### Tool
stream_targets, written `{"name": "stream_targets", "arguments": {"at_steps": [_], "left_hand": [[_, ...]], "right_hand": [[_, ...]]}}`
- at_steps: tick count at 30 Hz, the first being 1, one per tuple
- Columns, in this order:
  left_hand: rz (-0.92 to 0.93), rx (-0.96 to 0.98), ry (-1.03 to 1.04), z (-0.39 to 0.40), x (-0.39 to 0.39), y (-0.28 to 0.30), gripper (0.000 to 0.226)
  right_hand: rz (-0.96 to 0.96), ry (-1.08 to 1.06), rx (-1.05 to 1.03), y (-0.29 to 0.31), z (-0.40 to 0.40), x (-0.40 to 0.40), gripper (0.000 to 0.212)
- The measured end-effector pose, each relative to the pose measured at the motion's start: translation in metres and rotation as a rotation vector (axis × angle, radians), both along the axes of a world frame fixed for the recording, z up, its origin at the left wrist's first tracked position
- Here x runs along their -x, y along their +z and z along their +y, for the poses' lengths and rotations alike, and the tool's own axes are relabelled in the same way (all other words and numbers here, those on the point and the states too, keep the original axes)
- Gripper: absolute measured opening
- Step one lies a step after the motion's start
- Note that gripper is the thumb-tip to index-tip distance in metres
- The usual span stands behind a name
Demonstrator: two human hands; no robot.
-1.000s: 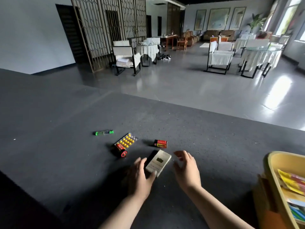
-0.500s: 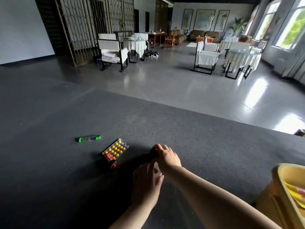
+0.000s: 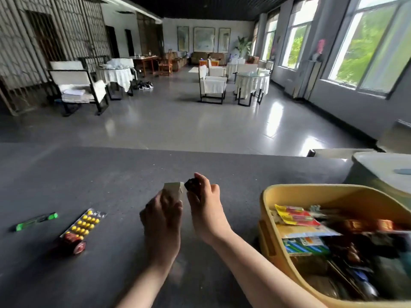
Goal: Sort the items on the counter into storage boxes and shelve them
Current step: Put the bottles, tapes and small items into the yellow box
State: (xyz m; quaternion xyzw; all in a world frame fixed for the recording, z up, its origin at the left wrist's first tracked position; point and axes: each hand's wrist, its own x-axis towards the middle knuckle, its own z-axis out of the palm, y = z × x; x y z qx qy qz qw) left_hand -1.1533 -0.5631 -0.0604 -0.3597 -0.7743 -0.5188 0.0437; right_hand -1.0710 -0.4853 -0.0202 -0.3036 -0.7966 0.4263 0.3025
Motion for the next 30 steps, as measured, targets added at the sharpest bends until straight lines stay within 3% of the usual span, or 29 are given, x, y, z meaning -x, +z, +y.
{"name": "stream_targets", "arguments": {"at_steps": [6, 8, 11, 15, 19, 21, 26, 30], "left_hand": [[-0.008, -0.175, -0.300, 0.050, -0.094, 0.061, 0.045], [0.048, -0.191, -0.325, 0.065, -0.126, 0.062, 0.049], [0.117, -0.167, -0.394, 0.095, -0.160, 0.062, 0.050], [0.314, 0.070, -0.523, 0.141, -0.176, 0.057, 0.052], [0.525, 0.623, -0.680, 0.168, -0.177, 0.046, 0.050], [0.599, 0.785, -0.717, 0.170, -0.177, 0.041, 0.045], [0.580, 0.822, -0.599, 0.168, -0.182, 0.032, 0.046], [0.434, 0.700, -0.571, 0.176, -0.179, 0.027, 0.026]], "right_hand": [[0.138, -0.128, -0.273, 0.046, 0.040, -0.106, 0.026], [0.142, -0.201, -0.295, 0.045, 0.057, -0.143, 0.028], [0.179, -0.355, -0.274, 0.035, 0.087, -0.197, 0.012], [0.117, -0.527, -0.193, 0.026, 0.124, -0.256, 0.021], [0.046, -0.537, -0.160, 0.017, 0.141, -0.291, 0.023], [0.010, -0.510, -0.153, 0.014, 0.146, -0.298, 0.022], [-0.110, -0.396, -0.152, 0.014, 0.159, -0.293, 0.030], [-0.331, -0.306, -0.193, 0.019, 0.172, -0.273, 0.031]]}}
